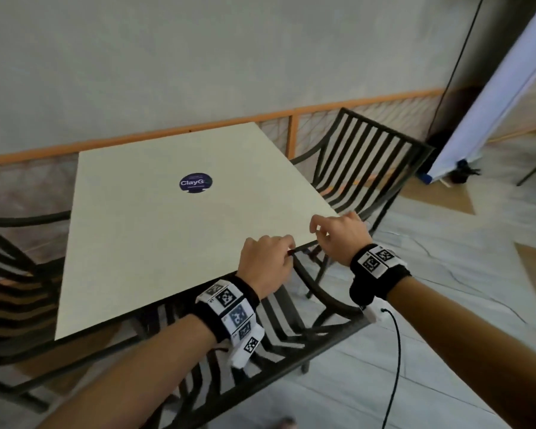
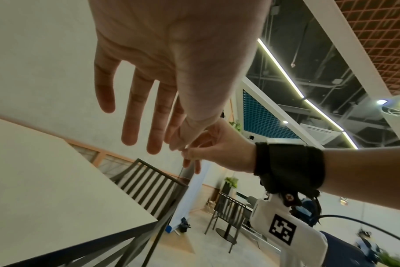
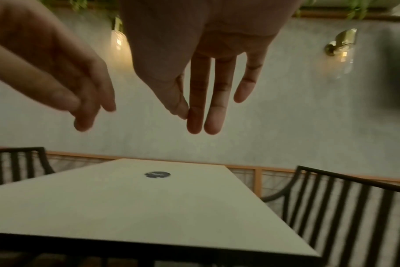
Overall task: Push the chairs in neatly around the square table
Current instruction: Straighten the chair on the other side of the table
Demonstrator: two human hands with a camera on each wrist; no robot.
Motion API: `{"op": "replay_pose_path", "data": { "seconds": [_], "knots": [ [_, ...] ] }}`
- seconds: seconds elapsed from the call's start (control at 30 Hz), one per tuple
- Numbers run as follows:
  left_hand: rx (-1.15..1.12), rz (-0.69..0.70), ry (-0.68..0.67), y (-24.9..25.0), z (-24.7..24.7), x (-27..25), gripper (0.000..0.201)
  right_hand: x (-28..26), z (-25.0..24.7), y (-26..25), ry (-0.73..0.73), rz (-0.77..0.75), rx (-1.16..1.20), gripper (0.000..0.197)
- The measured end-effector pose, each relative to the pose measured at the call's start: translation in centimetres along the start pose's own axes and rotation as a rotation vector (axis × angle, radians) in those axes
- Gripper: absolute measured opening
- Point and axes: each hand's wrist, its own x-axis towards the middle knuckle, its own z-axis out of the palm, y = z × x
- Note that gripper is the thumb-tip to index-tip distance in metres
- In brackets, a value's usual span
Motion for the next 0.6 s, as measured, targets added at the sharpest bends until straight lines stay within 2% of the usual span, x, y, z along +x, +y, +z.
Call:
{"op": "replay_pose_path", "data": {
  "seconds": [0.17, 0.37, 0.6],
  "knots": [
    [-0.006, 0.087, 0.005, 6.4, 6.1, 8.8, 0.021, 1.8, 2.9, 10.8, -0.14, 0.089, -0.058, 0.014],
    [0.005, 0.086, -0.094, 10.8, 13.1, 21.1, 0.024, 5.9, 6.6, 23.4, -0.288, 0.101, -0.058, 0.014],
    [-0.087, -0.062, -0.205, 12.3, 20.3, 30.3, 0.03, 11.3, 11.1, 35.7, -0.431, 0.081, -0.037, 0.015]
  ]
}}
